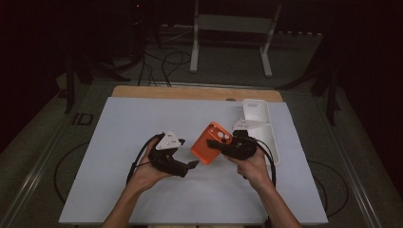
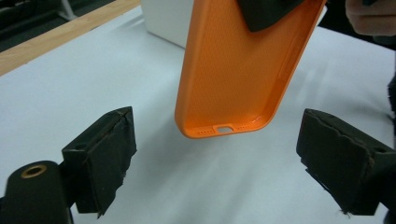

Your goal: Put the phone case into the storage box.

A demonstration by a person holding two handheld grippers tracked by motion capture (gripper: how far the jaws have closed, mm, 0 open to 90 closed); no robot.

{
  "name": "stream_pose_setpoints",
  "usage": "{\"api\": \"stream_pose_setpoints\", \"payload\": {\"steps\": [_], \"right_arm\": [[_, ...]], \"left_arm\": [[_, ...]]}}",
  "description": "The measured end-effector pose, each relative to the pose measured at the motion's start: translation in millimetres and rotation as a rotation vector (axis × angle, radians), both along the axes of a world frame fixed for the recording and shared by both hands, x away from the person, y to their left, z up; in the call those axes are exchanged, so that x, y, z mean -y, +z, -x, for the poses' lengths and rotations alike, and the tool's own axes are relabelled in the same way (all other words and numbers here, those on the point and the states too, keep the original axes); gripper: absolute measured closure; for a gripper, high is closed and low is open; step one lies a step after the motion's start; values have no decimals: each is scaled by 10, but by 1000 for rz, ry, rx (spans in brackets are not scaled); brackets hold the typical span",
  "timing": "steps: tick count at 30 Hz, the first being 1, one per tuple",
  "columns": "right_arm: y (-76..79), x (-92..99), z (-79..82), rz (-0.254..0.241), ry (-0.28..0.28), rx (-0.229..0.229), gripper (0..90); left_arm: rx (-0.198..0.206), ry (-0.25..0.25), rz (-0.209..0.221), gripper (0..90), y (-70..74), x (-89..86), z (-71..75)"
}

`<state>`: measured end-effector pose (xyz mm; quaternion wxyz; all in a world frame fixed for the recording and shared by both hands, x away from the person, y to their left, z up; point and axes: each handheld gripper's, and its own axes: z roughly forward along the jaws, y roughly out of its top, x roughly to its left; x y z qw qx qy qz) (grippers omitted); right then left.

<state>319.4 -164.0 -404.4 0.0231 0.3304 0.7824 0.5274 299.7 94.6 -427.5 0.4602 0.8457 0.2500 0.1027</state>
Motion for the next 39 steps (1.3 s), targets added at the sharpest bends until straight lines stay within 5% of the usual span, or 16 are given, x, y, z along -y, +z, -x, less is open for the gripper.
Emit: {"api": "stream_pose_setpoints", "payload": {"steps": [23,39], "right_arm": [[55,16,95,0,160,56,865],[65,-1,134,-8,256,76,865]], "left_arm": [[-42,-83,35,171,-53,0,-21],[-71,-173,68,376,-86,33,-5]]}}
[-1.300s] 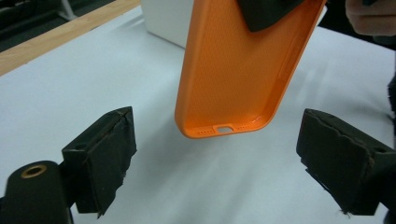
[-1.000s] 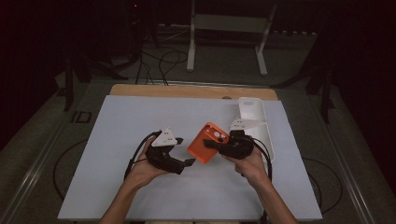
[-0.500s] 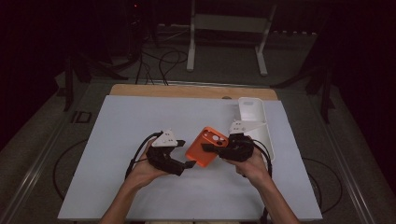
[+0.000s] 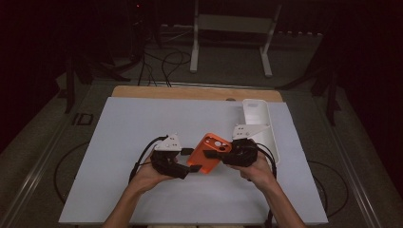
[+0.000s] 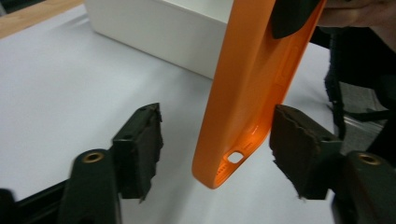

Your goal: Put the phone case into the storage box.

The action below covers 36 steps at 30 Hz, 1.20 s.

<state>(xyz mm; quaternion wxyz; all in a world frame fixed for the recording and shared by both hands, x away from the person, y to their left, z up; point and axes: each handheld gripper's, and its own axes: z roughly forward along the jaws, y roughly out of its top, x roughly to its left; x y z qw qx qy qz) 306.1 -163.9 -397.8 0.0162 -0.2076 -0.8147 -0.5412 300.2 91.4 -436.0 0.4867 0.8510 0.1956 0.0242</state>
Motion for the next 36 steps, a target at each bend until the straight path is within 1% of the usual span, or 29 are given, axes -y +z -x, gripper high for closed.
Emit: {"api": "stream_pose_setpoints", "payload": {"steps": [5,9,16,18,22,25,31,33,36], "right_arm": [[-1,-21,9,1,31,2,866],[-7,-36,12,-2,54,-1,866],[-20,-37,2,4,72,-4,867],[-22,-40,1,6,85,-3,867],[-26,-35,-3,5,91,-1,866],[-28,-25,-12,4,96,-1,863],[-45,-26,-37,7,103,-6,850],[-50,-30,-45,10,102,-5,823],[-45,-30,-44,11,101,-2,804]], "left_arm": [[-19,-36,9,477,-14,6,-10],[-28,-52,18,544,-18,6,-15],[-44,-93,33,661,-29,8,-14],[-48,-107,35,678,-36,15,-10],[-56,-124,38,719,-44,13,-9],[-55,-134,37,753,-46,13,-5],[-54,-136,29,796,-67,16,4],[-59,-138,32,826,-75,17,11],[-51,-140,40,841,-75,16,23]]}}
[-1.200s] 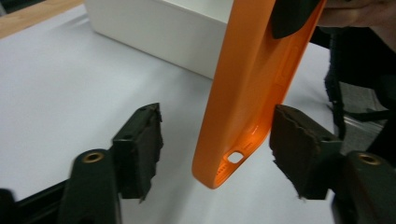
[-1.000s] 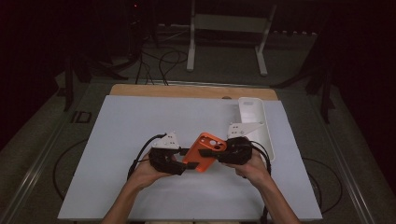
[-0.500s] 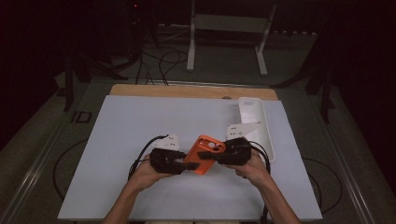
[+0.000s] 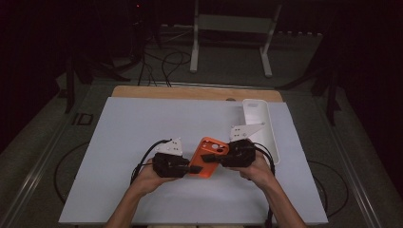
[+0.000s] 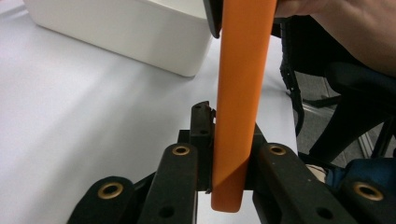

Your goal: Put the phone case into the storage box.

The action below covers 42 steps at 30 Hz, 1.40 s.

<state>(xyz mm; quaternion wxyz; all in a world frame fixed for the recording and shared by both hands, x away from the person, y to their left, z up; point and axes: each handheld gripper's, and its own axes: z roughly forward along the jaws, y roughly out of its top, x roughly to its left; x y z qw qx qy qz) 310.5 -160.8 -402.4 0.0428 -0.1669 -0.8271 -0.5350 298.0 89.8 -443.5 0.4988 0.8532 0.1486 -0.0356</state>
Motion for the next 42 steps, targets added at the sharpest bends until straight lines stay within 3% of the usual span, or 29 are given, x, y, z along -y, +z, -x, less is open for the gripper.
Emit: {"api": "stream_pose_setpoints", "payload": {"steps": [6,12,17,18,26,42], "right_arm": [[2,4,-3,-4,-16,-6,739],[-2,4,-10,7,-79,6,561],[-3,-1,-6,17,-110,11,467],[-6,0,-15,23,-136,7,408],[-14,20,-38,28,-173,-7,339],[9,40,-2,58,-263,25,199]], "left_arm": [[21,15,2,851,2,8,24],[34,49,9,852,3,2,28],[40,68,13,853,4,-11,25],[47,76,13,852,10,-18,25],[57,109,23,852,21,-30,22],[83,199,23,851,43,-41,26]]}}
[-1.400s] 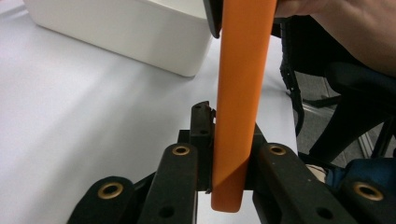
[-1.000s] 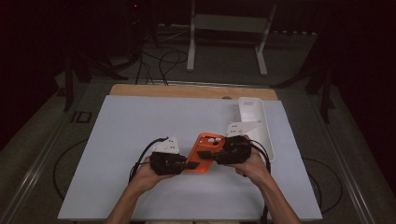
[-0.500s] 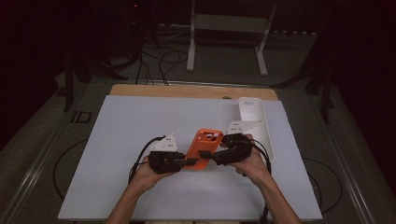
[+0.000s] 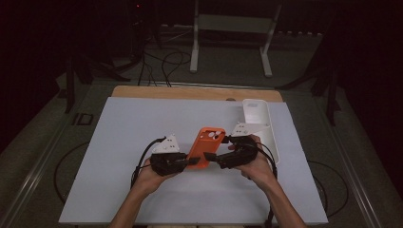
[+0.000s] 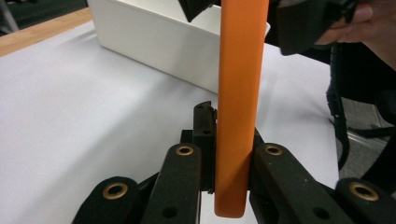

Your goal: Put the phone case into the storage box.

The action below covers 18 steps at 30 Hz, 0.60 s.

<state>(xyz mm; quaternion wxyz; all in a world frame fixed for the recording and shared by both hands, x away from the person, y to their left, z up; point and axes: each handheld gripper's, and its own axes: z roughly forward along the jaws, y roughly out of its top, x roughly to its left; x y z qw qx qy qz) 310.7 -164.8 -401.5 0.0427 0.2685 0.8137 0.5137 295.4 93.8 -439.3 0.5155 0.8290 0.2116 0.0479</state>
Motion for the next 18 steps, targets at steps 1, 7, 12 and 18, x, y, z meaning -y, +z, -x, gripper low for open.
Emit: {"api": "stream_pose_setpoints", "payload": {"steps": [1,7,12,18], "right_arm": [[3,3,2,2,-3,2,195],[9,4,14,19,-30,16,173],[15,-1,26,20,-45,22,165],[19,2,29,17,-66,22,162]], "left_arm": [[5,10,-2,851,3,0,1],[18,49,3,851,15,-8,10],[35,83,2,851,22,-10,24],[45,122,-3,851,21,-12,30]]}}
